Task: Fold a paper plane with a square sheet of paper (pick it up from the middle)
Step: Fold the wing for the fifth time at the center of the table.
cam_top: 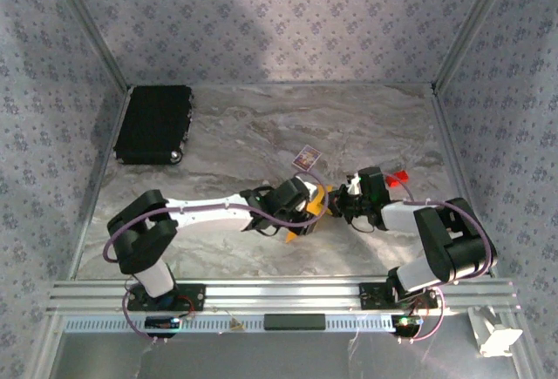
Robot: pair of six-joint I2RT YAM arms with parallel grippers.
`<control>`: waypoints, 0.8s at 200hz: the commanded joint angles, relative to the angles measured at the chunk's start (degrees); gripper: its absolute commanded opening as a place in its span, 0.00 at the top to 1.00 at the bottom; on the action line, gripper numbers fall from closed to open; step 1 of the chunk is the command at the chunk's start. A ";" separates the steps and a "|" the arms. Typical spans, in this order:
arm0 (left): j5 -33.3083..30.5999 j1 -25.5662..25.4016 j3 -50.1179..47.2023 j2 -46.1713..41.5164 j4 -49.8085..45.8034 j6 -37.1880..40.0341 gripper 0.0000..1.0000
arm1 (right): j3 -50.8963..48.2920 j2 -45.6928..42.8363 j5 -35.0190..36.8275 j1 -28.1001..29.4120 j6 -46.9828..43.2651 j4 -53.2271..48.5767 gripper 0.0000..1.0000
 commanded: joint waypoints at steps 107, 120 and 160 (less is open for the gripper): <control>-15.44 -6.76 5.35 7.88 -7.69 3.55 0.53 | 0.74 -1.74 0.55 -0.05 1.35 -1.15 0.95; -15.91 -7.26 5.53 7.97 -7.50 3.88 0.54 | 0.74 -2.00 0.65 -0.03 1.54 -1.21 0.95; -19.40 -8.49 6.70 9.14 -9.18 4.34 0.54 | 0.46 -2.31 0.98 -0.05 2.29 -1.33 0.95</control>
